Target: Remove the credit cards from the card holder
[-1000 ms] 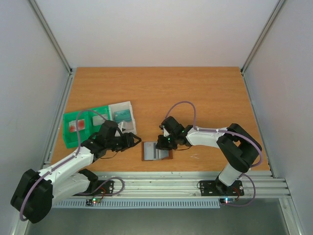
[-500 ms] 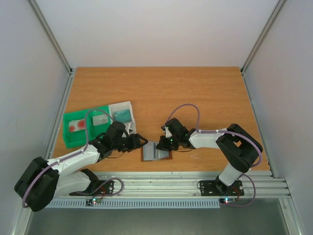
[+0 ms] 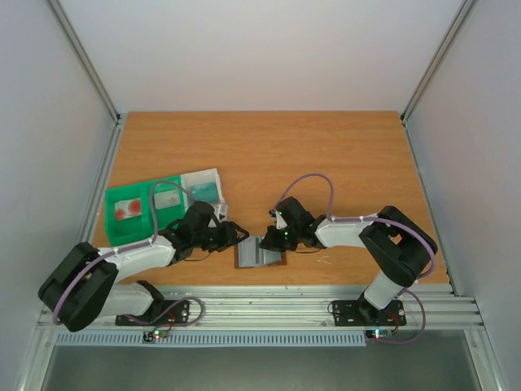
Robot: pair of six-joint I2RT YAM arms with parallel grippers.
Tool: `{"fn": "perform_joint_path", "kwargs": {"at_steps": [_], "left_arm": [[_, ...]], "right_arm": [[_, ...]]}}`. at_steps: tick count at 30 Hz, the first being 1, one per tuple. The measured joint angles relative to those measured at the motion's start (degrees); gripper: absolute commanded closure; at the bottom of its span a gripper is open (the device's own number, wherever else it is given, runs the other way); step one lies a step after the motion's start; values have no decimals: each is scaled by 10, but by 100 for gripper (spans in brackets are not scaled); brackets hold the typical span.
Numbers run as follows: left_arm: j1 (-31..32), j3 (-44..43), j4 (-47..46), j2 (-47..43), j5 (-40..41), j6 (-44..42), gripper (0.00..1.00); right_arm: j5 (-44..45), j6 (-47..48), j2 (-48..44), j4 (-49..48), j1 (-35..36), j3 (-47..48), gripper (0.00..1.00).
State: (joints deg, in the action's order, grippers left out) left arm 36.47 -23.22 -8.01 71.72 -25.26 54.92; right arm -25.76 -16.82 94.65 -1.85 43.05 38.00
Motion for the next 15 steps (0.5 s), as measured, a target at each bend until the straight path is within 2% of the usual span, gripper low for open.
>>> {"fn": "perform_joint_path", "kwargs": {"at_steps": [6,15], "left_arm": [[0,0,-2,32,-1,0,55],[0,-3,-18,61,-14,-1,65]], "right_arm": [[-2,-1,0,0,-2,0,99],[-3,-1,0,0,-3,0,99]]}}
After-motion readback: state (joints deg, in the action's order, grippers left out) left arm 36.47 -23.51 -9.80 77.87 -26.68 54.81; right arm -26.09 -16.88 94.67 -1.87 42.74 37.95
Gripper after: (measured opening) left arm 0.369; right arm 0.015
